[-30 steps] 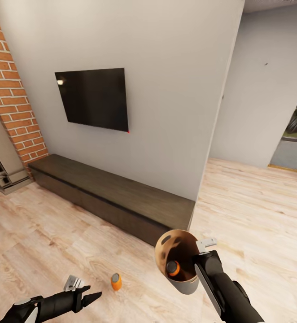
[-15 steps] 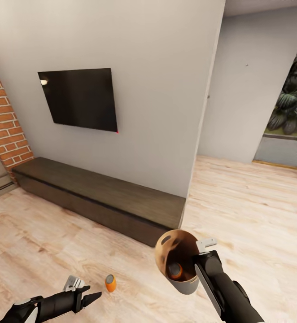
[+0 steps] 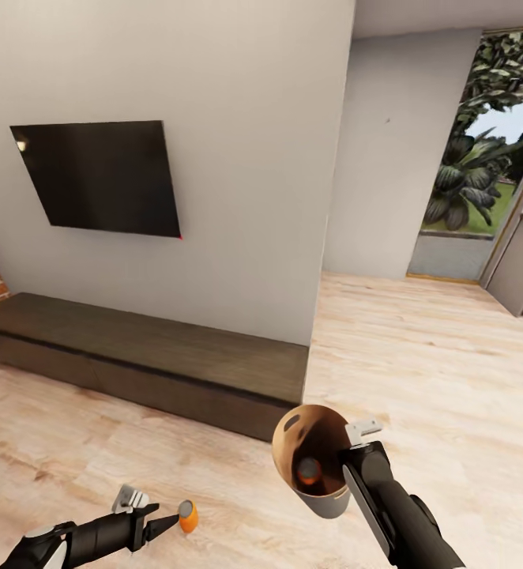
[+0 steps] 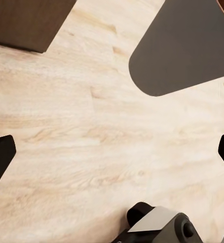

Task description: Put the three can of soda from the living room inside the tash can in the kitchen.

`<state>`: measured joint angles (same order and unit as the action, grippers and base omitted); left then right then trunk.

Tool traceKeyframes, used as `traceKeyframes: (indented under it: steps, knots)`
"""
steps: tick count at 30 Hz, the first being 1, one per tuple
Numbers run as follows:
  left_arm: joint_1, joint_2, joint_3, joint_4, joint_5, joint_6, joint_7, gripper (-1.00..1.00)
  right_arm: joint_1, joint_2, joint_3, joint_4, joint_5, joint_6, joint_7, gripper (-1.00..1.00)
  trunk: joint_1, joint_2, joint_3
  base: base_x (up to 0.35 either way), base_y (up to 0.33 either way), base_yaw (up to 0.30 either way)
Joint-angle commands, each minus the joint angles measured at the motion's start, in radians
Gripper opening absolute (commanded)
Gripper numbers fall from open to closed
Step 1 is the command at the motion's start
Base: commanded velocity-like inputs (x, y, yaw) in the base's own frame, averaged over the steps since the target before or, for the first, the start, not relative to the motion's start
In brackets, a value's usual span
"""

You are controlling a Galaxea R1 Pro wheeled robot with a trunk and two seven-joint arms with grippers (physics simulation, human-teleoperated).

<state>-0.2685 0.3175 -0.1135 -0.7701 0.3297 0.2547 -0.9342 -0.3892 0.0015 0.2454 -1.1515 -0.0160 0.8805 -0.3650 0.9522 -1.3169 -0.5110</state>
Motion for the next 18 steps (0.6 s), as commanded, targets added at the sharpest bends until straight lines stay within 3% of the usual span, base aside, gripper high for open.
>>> traceKeyframes:
  steps: [1, 9, 18]
  knots:
    - [0.000, 0.000, 0.000, 0.000, 0.000, 0.000, 0.000, 1.00, 0.000, 0.000, 0.000, -0.001, 0.010, 0.001, 0.001, -1.00, 0.000, 0.000, 0.000, -0.050, 0.132, -0.140]
    - [0.000, 0.000, 0.000, 0.000, -0.001, 0.000, 0.000, 1.00, -0.001, 0.000, 0.000, -0.001, 0.010, 0.001, 0.001, -1.00, 0.000, 0.000, 0.001, -0.159, 0.115, -0.064]
    - [0.000, 0.000, 0.000, 0.000, -0.001, 0.000, 0.000, 1.00, 0.000, 0.000, 0.001, -0.001, 0.010, 0.000, 0.001, -1.00, 0.000, 0.000, 0.001, -0.249, 0.189, -0.222]
